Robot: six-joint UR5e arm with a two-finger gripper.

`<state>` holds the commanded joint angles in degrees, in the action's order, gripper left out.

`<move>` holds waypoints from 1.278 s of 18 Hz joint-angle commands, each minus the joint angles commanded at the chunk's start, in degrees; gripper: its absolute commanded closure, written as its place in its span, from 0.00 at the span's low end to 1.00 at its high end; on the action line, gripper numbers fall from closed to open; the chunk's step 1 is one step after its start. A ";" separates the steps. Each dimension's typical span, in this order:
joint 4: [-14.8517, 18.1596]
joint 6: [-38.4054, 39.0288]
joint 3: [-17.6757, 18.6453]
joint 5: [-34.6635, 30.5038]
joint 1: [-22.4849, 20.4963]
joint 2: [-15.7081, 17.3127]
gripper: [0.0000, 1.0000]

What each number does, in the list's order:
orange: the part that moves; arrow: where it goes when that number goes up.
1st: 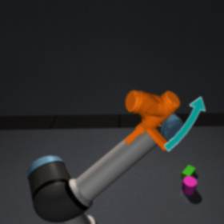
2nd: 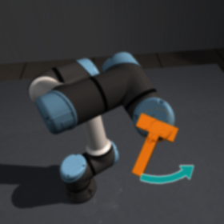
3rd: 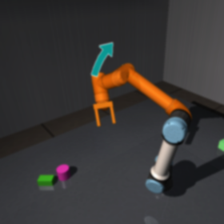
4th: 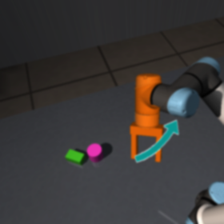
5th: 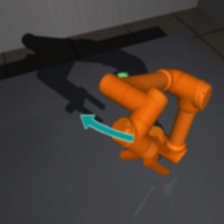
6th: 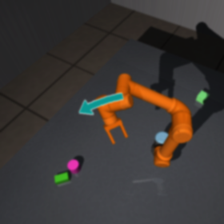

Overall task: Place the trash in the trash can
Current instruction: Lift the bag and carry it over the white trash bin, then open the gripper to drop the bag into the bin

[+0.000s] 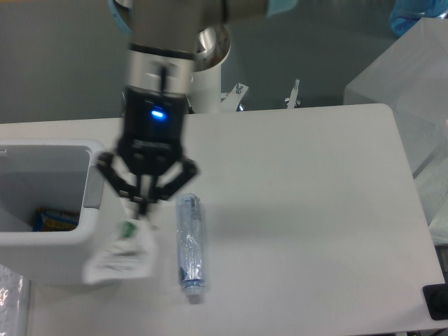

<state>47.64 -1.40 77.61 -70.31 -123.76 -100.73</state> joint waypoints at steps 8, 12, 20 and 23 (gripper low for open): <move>-0.09 -14.59 10.45 -0.18 9.14 3.96 0.96; 0.00 -14.50 10.90 -0.09 10.64 3.44 0.95; 0.09 -14.68 13.27 -0.18 11.00 2.99 0.79; 0.09 -14.59 13.27 -0.26 10.91 3.26 0.24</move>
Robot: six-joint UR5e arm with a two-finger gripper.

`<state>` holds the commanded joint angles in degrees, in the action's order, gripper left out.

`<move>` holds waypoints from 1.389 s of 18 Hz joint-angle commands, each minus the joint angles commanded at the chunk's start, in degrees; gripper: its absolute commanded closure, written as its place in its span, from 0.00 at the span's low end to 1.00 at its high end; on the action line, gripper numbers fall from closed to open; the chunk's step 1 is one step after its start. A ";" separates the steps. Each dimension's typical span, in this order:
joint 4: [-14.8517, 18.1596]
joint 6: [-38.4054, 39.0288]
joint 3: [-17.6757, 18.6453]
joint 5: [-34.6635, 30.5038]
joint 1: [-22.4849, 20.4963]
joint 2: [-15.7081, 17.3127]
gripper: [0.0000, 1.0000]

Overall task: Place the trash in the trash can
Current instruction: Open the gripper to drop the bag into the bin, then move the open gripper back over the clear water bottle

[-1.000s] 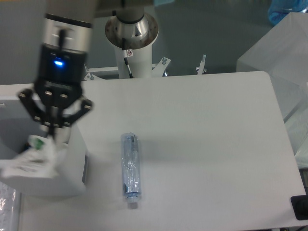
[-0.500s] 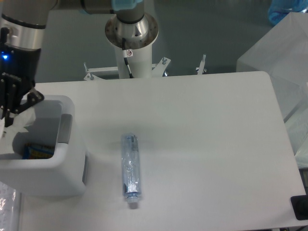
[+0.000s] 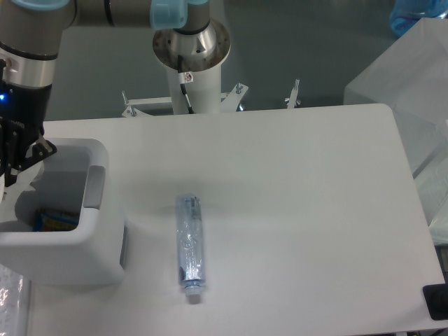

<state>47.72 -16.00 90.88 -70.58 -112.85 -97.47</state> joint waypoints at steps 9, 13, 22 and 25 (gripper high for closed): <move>0.00 0.35 -1.14 0.00 -2.45 0.70 0.05; 0.00 1.14 -1.15 0.17 -11.40 1.58 0.00; -3.69 9.76 -2.63 1.32 -26.71 -4.12 0.00; -3.69 9.49 -5.35 0.88 -28.30 -10.00 0.00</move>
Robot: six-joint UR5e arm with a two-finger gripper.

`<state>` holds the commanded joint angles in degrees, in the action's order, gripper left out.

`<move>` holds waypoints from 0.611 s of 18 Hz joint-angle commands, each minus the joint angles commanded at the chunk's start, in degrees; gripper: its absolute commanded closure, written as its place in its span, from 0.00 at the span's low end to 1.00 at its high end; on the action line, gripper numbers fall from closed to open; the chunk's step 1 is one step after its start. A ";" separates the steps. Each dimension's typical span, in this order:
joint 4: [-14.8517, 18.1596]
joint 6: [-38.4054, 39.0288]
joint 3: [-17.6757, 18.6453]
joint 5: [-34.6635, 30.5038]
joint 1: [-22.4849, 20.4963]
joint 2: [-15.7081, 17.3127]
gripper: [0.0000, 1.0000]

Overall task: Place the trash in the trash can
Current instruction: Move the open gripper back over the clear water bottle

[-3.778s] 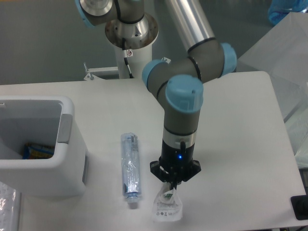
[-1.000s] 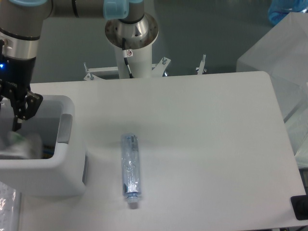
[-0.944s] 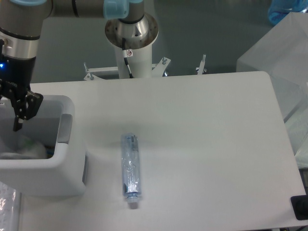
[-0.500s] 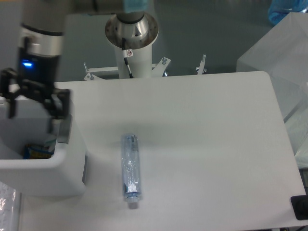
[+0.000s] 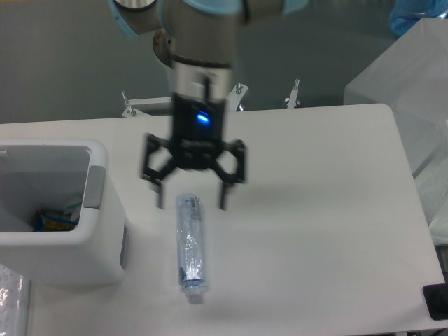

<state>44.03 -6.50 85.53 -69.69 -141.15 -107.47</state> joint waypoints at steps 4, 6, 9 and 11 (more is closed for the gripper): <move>0.00 -0.26 -3.26 -2.37 0.00 -3.79 0.00; 0.09 -0.35 -4.05 -2.99 0.00 -5.46 0.00; 0.09 -0.96 -5.02 -5.97 0.09 -7.57 0.00; 0.26 -0.97 -4.93 -6.59 0.17 -8.63 0.00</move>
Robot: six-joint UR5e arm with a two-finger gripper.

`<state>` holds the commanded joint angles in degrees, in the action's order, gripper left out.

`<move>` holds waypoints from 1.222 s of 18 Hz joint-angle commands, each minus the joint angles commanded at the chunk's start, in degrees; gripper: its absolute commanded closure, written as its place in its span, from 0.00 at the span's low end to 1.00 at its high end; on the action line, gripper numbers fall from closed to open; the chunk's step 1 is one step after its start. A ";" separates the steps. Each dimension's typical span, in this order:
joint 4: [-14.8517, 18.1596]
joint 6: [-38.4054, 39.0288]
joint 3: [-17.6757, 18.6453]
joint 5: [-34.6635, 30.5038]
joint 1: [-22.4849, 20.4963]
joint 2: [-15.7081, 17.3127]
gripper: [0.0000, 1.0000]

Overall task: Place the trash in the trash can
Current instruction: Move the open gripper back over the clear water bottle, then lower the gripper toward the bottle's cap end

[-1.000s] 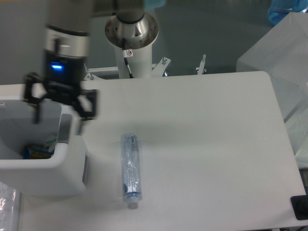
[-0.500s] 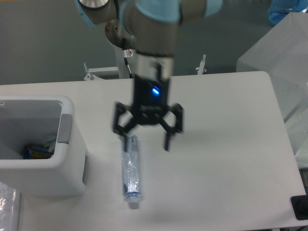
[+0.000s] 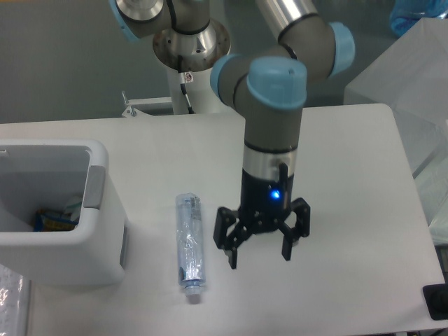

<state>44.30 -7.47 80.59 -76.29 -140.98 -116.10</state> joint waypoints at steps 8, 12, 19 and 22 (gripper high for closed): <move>0.00 -1.41 0.26 -0.62 3.07 -5.19 0.00; 0.18 -1.23 0.62 -1.84 5.88 -8.35 0.00; 0.00 -0.44 0.62 -6.68 10.28 -12.04 0.00; 0.00 -0.53 0.62 -7.12 10.90 -13.36 0.00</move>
<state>44.30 -8.00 81.21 -83.41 -130.08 -129.46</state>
